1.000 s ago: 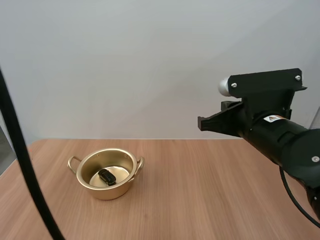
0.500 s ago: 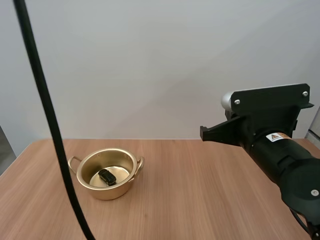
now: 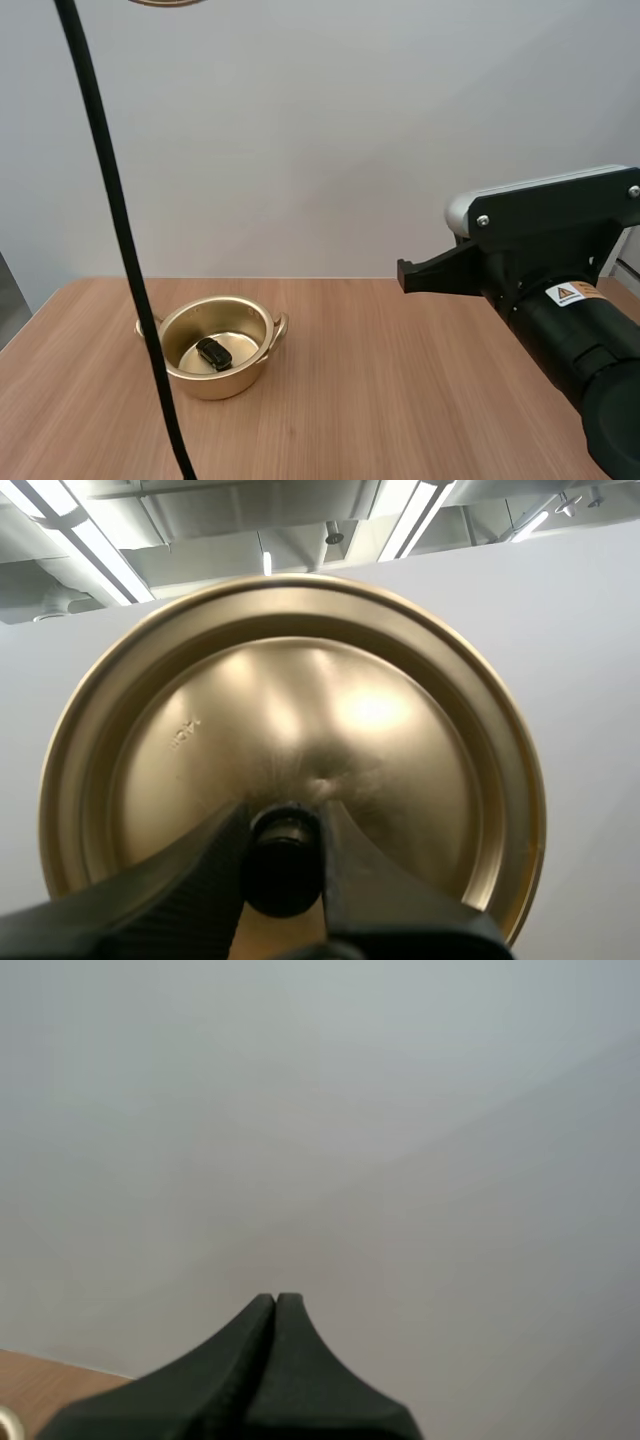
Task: Open the pot, put the car inside, and close it
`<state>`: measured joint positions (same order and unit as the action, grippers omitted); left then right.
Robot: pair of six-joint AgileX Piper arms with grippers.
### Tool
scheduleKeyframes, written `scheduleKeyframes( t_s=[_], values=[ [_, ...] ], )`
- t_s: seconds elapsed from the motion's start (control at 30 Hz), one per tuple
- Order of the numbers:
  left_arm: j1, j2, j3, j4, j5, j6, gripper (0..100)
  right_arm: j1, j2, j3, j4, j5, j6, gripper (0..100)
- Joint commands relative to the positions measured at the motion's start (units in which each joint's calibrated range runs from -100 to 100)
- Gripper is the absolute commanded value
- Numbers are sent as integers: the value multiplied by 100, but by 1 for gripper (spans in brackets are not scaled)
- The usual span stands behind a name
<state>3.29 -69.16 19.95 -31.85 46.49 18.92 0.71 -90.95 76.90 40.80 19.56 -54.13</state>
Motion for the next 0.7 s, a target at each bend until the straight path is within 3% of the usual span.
scheduleKeyframes(
  t_s=[0.0, 0.3, 0.43, 0.67],
  values=[
    [-5, -40, -2, -5, -23, -1, 0, 57, 1, -5, 7, 1, 3, 0],
    [-5, -66, -2, -25, -61, 99, 0, 67, -905, 568, 226, -42, 3, 0],
    [-5, -66, -2, -49, -74, 98, 0, 29, -905, 1132, 619, -79, 3, 0],
    [-5, -66, -2, -49, -74, 98, 0, -46, -905, 2310, 705, -99, 3, 0]
  ],
)
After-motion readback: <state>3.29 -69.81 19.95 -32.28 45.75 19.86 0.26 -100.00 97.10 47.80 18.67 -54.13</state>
